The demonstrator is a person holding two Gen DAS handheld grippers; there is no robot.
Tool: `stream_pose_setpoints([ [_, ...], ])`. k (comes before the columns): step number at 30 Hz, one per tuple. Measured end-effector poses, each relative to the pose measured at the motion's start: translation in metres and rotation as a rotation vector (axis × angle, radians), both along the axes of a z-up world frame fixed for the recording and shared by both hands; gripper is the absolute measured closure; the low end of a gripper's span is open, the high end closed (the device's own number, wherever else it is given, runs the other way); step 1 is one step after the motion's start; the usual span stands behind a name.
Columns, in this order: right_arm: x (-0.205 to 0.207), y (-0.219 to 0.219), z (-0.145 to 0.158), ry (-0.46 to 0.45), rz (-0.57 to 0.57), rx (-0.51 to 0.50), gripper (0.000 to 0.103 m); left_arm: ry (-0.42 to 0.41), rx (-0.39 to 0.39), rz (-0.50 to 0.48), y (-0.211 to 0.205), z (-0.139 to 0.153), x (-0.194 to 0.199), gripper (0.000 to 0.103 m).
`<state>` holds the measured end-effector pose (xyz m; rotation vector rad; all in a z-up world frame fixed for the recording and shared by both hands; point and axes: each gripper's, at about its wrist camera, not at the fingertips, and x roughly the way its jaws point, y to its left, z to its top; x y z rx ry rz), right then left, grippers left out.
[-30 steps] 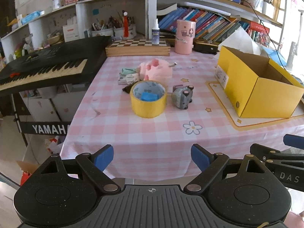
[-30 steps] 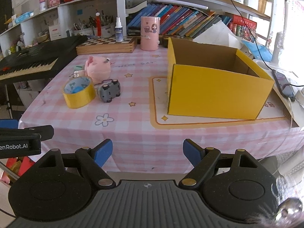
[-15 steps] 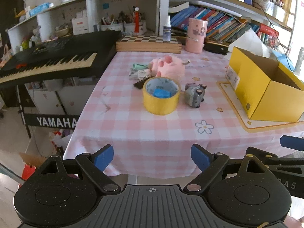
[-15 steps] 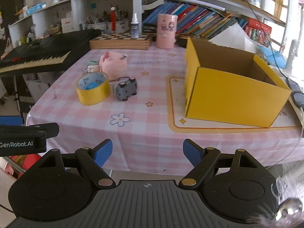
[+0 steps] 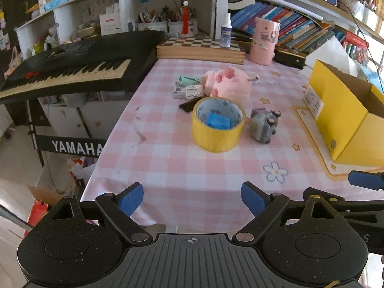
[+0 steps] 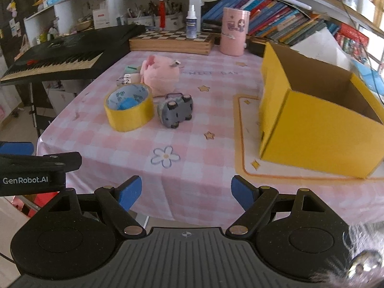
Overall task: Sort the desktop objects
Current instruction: 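Grasp the yellow tape roll with the left tool while the right tool grasps the grey toy truck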
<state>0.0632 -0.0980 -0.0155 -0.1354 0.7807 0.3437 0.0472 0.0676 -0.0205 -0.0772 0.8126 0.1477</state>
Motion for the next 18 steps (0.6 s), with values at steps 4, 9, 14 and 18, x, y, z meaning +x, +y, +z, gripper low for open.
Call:
stream_pose_setpoints([
  [4, 0.023, 0.005, -0.002, 0.004, 0.028, -0.004, 0.022, -0.004, -0.001, 0.010, 0.002, 0.000, 0.019, 0.012],
  [9, 0.054, 0.009, -0.002, 0.012, 0.062, 0.003, 0.022, 0.003, 0.007, 0.037, 0.005, -0.002, 0.043, 0.012],
  [14, 0.083, 0.016, -0.008, 0.037, 0.101, 0.002, 0.021, 0.038, 0.005, 0.076, 0.011, -0.007, 0.066, 0.012],
  [18, 0.108, 0.023, -0.014, 0.058, 0.141, 0.000, 0.021, 0.066, -0.003, 0.087, 0.017, -0.009, 0.080, 0.012],
])
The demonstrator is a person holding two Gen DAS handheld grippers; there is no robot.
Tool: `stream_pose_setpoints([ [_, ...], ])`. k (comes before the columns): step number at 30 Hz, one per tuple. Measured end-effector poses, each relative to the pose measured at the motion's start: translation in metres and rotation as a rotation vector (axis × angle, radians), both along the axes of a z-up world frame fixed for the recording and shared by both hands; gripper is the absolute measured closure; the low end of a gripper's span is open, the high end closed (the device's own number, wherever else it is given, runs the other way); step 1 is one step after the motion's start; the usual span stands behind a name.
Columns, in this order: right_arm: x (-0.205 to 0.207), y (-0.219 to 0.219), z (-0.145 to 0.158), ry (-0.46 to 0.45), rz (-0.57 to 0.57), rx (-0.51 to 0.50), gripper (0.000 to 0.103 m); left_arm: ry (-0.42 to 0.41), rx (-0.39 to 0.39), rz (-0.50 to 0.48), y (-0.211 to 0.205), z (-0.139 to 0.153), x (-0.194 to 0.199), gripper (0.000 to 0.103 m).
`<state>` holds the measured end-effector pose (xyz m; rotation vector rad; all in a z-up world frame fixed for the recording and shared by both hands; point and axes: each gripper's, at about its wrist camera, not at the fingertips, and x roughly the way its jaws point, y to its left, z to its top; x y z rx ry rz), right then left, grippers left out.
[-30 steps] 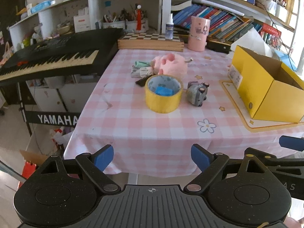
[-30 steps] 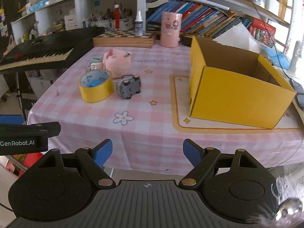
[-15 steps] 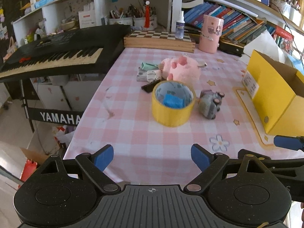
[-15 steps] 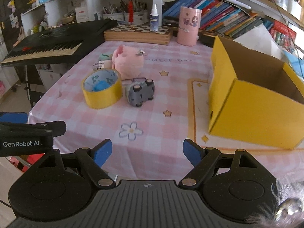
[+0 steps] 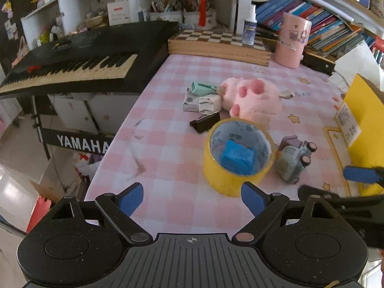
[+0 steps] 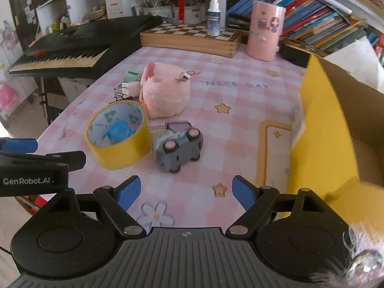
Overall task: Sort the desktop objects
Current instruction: 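Grasp the yellow tape roll with the left tool while the right tool grasps the grey toy truck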
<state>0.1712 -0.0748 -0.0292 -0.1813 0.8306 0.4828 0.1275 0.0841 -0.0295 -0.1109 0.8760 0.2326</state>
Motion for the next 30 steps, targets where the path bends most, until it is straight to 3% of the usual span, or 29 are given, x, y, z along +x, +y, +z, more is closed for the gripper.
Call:
stream_pose_setpoints([
  [12, 0.059, 0.031, -0.022, 0.020, 0.133, -0.055, 0.024, 0.049, -0.020, -0.092, -0.010, -0.004, 0.025, 0.012],
  [13, 0.062, 0.031, -0.023, 0.027, 0.137, -0.048, 0.030, 0.051, -0.021, -0.102, -0.010, -0.004, 0.027, 0.012],
  [14, 0.065, 0.030, -0.023, 0.037, 0.143, -0.035, 0.043, 0.049, -0.024, -0.108, -0.011, -0.003, 0.029, 0.012],
  [20, 0.076, 0.015, -0.012, 0.031, 0.107, 0.007, 0.042, 0.046, -0.024, -0.149, -0.021, -0.004, 0.048, 0.012],
  [30, 0.080, -0.008, 0.018, -0.054, 0.039, 0.080, 0.042, 0.091, 0.096, -0.206, -0.041, -0.020, 0.079, 0.013],
])
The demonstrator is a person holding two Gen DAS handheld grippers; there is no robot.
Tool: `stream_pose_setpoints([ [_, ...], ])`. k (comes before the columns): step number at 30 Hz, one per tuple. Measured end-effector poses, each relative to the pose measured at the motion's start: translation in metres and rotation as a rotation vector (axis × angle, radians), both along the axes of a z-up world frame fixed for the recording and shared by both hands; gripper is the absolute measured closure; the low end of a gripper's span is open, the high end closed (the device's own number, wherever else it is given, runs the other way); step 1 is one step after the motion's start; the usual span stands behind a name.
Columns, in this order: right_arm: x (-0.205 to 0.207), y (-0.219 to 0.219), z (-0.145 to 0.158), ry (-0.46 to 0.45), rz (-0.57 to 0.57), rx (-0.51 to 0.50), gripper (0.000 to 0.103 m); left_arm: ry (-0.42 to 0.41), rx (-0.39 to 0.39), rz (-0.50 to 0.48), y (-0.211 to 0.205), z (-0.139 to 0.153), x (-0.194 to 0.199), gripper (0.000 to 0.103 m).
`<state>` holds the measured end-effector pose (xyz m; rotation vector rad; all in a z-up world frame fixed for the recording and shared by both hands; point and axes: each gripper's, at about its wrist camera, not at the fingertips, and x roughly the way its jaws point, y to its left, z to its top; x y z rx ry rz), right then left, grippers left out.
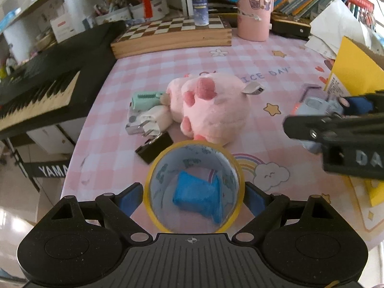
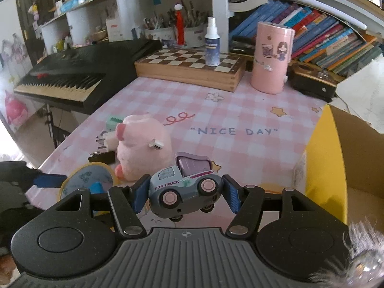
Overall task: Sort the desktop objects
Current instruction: 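Grasp the yellow tape roll with the left tool while the right tool grasps the grey toy truck, then carry the tape roll and toy truck with both tools over the yellow box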
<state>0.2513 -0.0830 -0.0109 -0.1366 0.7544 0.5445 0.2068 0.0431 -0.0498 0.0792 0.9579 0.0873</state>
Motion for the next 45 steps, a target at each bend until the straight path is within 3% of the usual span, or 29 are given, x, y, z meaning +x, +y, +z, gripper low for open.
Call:
stream_pose_setpoints([
  [8, -0.018, -0.010, 0.003, -0.004, -0.039, -0.002, 0.042, -0.048, -0.037, 0.002, 0.005, 0.007, -0.008, 0.019],
  [15, -0.043, -0.016, 0.019, -0.064, -0.075, 0.010, 0.042, -0.242, -0.069, 0.000, 0.014, 0.062, -0.045, 0.019],
  [19, -0.059, -0.020, 0.030, -0.093, -0.104, 0.026, 0.042, -0.291, -0.066, -0.002, 0.019, 0.077, -0.064, 0.019],
  [30, -0.126, -0.031, 0.036, -0.100, -0.159, 0.004, 0.042, -0.330, -0.121, -0.057, 0.015, 0.083, -0.132, 0.019],
  [45, -0.239, -0.064, 0.025, -0.077, -0.360, 0.018, 0.042, -0.273, -0.155, -0.284, -0.018, 0.073, -0.201, 0.019],
])
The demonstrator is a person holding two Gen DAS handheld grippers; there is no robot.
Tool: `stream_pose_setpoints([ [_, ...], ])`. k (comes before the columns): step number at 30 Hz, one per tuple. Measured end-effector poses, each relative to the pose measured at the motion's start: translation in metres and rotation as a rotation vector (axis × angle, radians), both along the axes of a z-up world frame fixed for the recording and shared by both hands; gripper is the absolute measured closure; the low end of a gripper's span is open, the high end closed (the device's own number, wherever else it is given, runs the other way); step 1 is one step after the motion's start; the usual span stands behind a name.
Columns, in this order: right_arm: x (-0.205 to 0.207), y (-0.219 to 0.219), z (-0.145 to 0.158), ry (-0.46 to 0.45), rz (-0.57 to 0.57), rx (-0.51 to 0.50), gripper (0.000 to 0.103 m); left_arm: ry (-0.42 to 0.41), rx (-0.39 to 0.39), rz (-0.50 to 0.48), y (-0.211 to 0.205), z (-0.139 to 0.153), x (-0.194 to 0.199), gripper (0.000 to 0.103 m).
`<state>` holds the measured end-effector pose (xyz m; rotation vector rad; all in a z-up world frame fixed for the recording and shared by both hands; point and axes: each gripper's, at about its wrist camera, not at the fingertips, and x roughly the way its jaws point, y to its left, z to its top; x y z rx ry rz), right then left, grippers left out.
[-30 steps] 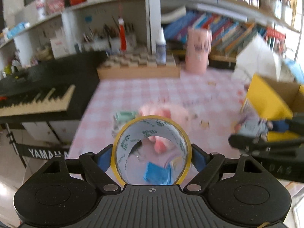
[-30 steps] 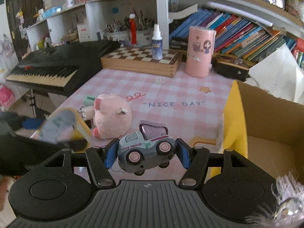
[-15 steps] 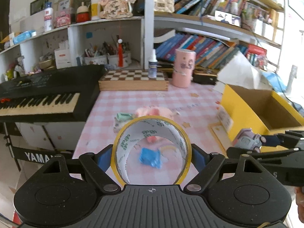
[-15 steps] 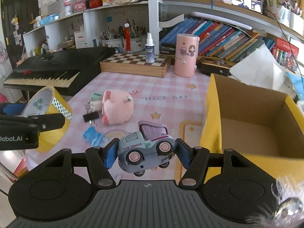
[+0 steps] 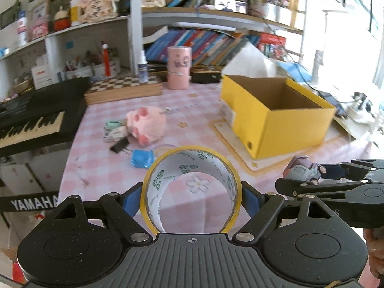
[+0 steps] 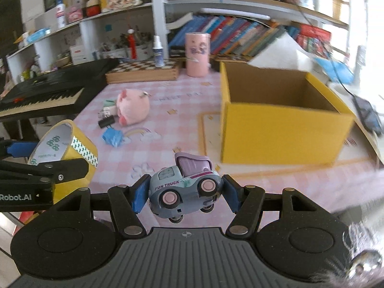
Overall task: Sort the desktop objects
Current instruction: 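Carry the tape roll and toy truck with both tools over the yellow box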
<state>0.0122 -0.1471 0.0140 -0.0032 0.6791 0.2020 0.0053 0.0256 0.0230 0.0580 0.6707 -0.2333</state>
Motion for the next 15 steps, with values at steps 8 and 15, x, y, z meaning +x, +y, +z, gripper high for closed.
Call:
stream_pose_setpoints([
  [8, -0.031, -0.020, -0.004, 0.028, -0.108, 0.000, 0.042, -0.001, 0.008, -0.101, -0.016, 0.001, -0.016, 0.019],
  [15, -0.043, -0.025, -0.002, 0.031, -0.128, -0.014, 0.042, -0.007, -0.012, -0.131, -0.024, 0.000, -0.021, 0.019],
])
